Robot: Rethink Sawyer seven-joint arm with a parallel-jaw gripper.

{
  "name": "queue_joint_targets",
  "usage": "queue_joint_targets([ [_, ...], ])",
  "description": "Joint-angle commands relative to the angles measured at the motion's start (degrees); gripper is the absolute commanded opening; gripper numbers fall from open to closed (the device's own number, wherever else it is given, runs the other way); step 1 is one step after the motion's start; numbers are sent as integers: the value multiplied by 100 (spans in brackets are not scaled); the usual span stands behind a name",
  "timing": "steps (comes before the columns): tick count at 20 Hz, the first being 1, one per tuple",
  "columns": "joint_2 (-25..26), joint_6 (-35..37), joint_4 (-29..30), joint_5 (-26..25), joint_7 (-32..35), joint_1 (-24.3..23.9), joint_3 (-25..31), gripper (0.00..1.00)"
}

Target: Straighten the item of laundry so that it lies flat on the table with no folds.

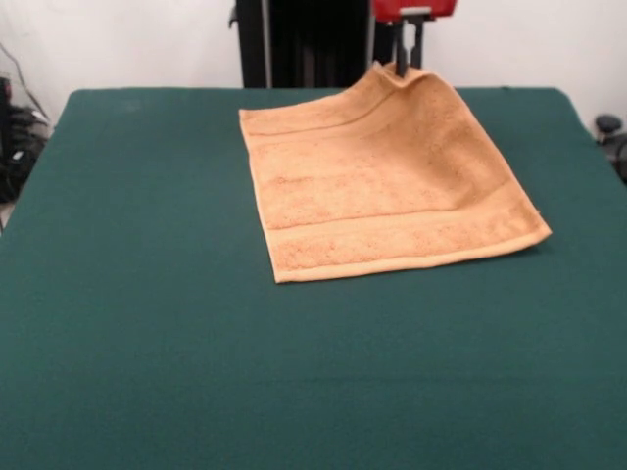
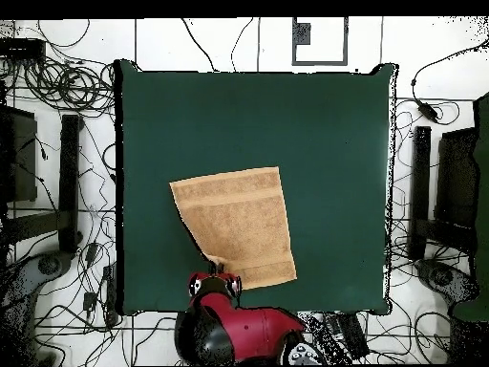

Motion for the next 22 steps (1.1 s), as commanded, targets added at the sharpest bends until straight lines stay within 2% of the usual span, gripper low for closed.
queue_joint_targets([
  [1,573,-688,107,529,1492,389,-84,0],
  [10,971,-1065,27,729,1512,552,-100,0],
  [22,1153,-1507,190,878,1574,674,-115,0],
])
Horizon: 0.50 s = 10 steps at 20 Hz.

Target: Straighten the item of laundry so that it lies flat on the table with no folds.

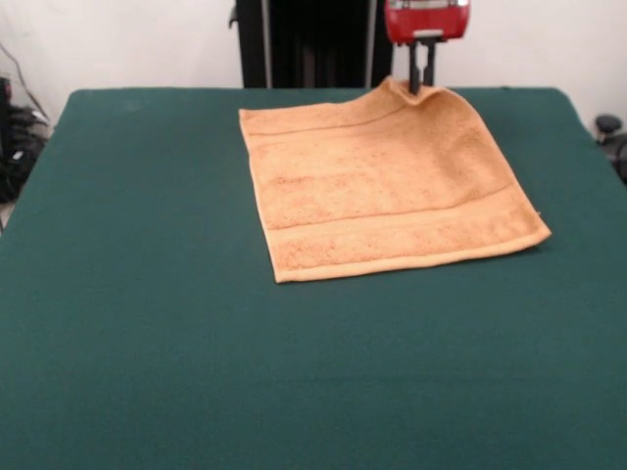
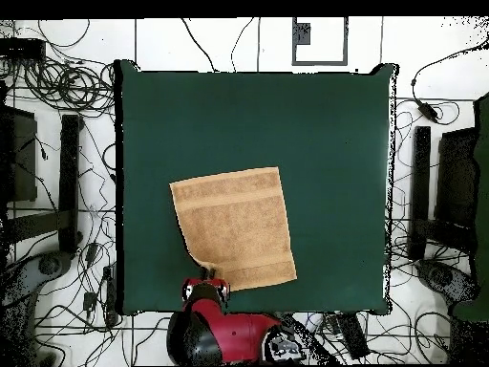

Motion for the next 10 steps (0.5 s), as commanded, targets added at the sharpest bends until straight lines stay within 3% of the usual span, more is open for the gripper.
queue_joint_targets([
  [1,239,-435,140,520,1575,223,130,0],
  [10,352,-591,174,609,1551,196,206,0],
])
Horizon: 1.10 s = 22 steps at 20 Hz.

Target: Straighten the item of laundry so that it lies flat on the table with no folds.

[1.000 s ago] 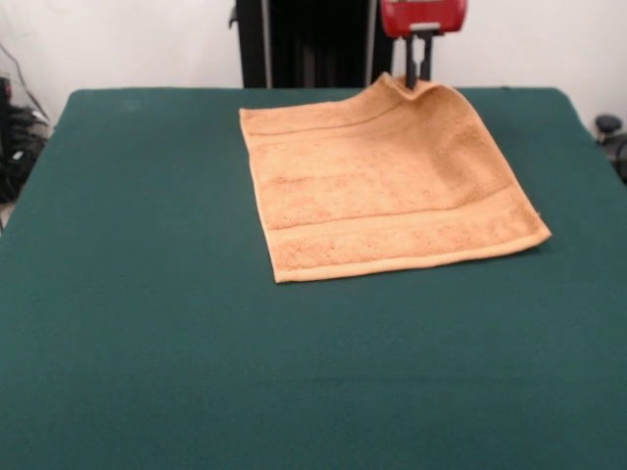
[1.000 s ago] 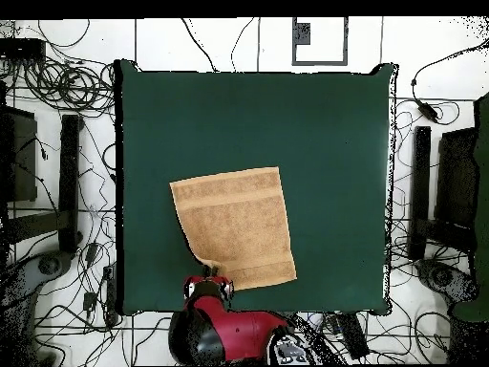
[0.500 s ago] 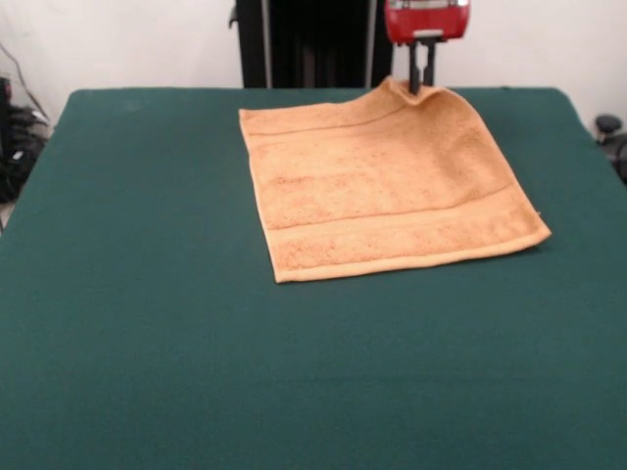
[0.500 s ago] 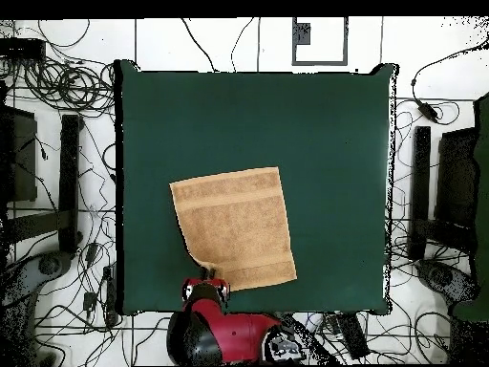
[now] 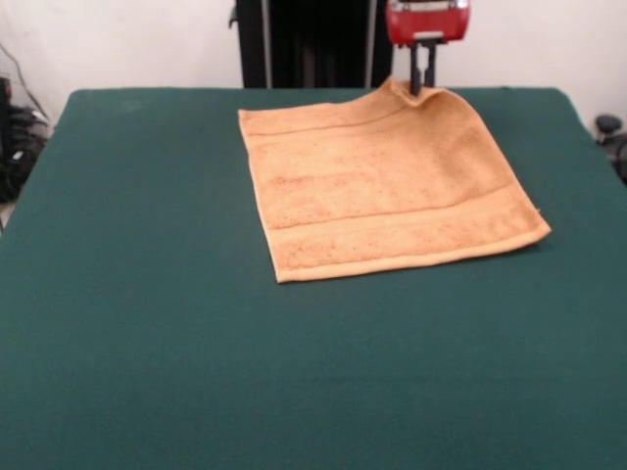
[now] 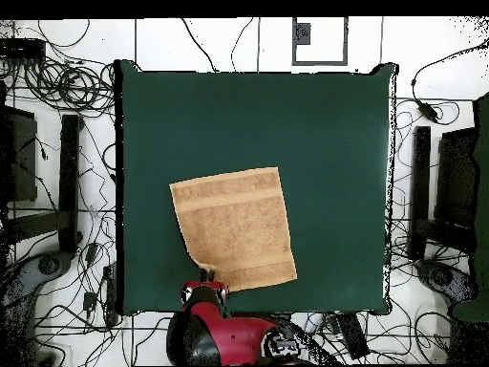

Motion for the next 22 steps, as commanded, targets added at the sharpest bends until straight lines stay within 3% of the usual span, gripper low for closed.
queue_joint_targets([
  [1,182,-300,77,488,1560,182,213,0],
  [13,109,-346,93,557,1540,239,190,0],
  [14,107,-371,94,571,1529,254,184,100],
  [22,135,-465,90,529,1529,206,216,100],
])
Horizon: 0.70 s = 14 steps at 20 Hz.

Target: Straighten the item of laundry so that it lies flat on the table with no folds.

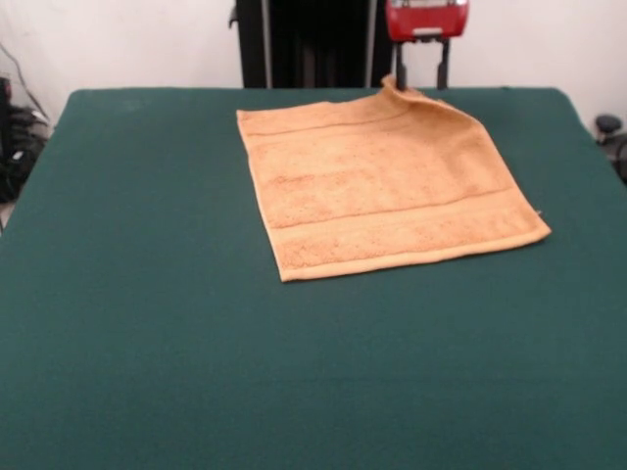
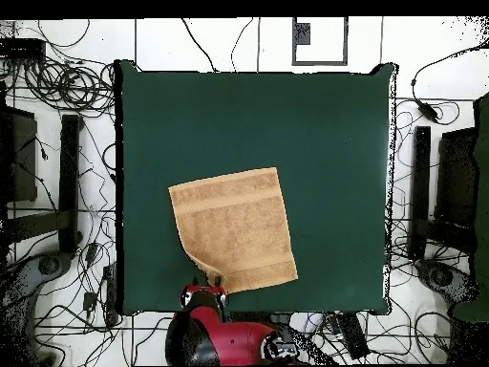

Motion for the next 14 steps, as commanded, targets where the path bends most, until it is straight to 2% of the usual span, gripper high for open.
queue_joint_targets([
  [1,110,-420,-58,422,1520,191,224,100],
  [14,21,-338,-1,443,1456,145,251,100],
])
